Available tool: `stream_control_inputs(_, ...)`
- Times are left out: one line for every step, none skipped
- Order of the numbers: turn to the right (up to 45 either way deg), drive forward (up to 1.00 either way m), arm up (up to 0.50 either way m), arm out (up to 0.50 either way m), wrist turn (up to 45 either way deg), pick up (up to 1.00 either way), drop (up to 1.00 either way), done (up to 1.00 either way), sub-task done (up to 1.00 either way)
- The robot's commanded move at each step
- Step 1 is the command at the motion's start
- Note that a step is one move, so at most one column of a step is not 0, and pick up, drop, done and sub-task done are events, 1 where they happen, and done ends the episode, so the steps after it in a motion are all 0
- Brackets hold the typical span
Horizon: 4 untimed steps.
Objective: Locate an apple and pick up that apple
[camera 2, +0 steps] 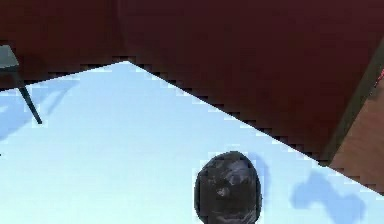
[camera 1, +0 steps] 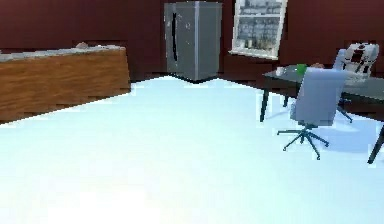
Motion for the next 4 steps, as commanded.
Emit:
stream_control_inputs(45.0,0.0,0.0,0.0,0.0,0.0,0.0,0.0,0.0)
stream_control_inputs(0.0,0.85,0.0,0.0,0.0,0.0,0.0,0.0,0.0)
stream_control_inputs(18.0,0.0,0.0,0.0,0.0,0.0,0.0,0.0,0.0)
stream_control_inputs(0.0,1.0,0.0,0.0,0.0,0.0,0.0,0.0,0.0)
